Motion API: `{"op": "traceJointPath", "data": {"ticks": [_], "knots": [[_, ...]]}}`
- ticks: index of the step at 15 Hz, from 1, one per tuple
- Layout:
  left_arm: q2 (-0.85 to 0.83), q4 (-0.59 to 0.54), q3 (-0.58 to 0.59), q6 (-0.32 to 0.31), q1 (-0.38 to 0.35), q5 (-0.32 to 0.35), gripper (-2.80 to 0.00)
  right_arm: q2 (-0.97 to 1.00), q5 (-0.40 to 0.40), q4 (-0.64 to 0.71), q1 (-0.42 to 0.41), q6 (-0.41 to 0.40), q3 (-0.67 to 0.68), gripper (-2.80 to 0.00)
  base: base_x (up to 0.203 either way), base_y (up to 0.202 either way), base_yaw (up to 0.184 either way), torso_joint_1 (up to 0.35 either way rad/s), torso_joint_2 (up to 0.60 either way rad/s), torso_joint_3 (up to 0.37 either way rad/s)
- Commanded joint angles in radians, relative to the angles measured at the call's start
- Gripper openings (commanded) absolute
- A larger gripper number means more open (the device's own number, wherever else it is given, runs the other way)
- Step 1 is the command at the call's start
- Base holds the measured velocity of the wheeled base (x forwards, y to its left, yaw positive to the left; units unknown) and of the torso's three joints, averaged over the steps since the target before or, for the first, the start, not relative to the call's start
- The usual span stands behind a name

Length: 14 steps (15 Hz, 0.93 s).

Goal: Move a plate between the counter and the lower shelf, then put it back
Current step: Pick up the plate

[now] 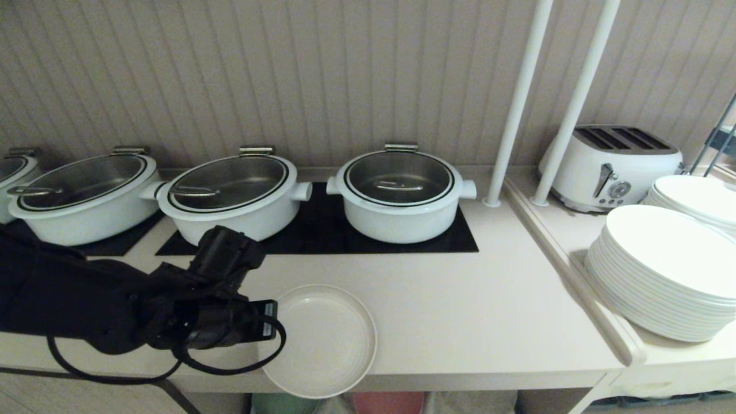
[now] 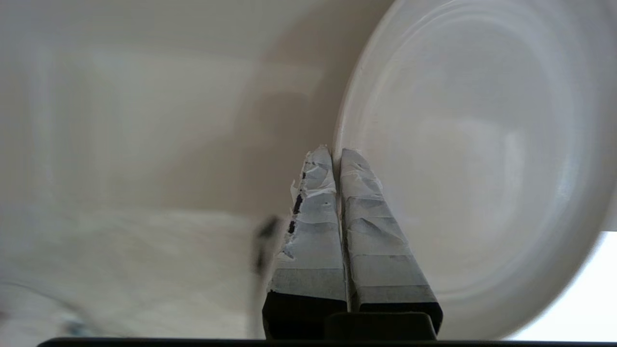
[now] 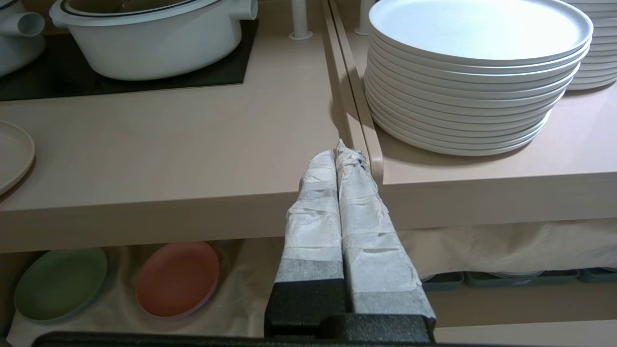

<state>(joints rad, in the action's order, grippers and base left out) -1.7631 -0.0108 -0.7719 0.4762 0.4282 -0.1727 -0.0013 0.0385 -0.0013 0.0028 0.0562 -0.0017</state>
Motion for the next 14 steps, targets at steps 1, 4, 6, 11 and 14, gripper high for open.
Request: {"op": "traceJointPath", "data": {"ticks": [1, 4, 6, 11, 14], "knots": [[0.043, -0.009, 0.002, 0.086, 0.000, 0.017, -2.80, 0.001, 0.000, 0.000, 0.000, 0.001, 0.000, -2.80, 0.000, 0.000, 0.000, 0.000, 0.00, 0.000], [0.081, -0.009, 0.043, 0.116, 0.001, 0.028, -2.80, 0.001, 0.001, 0.000, 0.000, 0.001, 0.000, -2.80, 0.000, 0.000, 0.000, 0.000, 0.00, 0.000], [0.114, -0.009, 0.062, 0.162, 0.002, 0.048, -2.80, 0.001, 0.001, 0.000, 0.000, 0.001, 0.000, -2.80, 0.000, 0.000, 0.000, 0.000, 0.00, 0.000], [0.167, -0.010, 0.092, 0.271, 0.003, 0.048, -2.80, 0.001, 0.000, 0.000, 0.000, 0.001, 0.000, -2.80, 0.000, 0.000, 0.000, 0.000, 0.00, 0.000], [0.227, -0.011, 0.136, 0.334, 0.003, 0.047, -2.80, 0.001, 0.001, 0.000, 0.000, 0.001, 0.000, -2.80, 0.000, 0.000, 0.000, 0.000, 0.00, 0.000]]}}
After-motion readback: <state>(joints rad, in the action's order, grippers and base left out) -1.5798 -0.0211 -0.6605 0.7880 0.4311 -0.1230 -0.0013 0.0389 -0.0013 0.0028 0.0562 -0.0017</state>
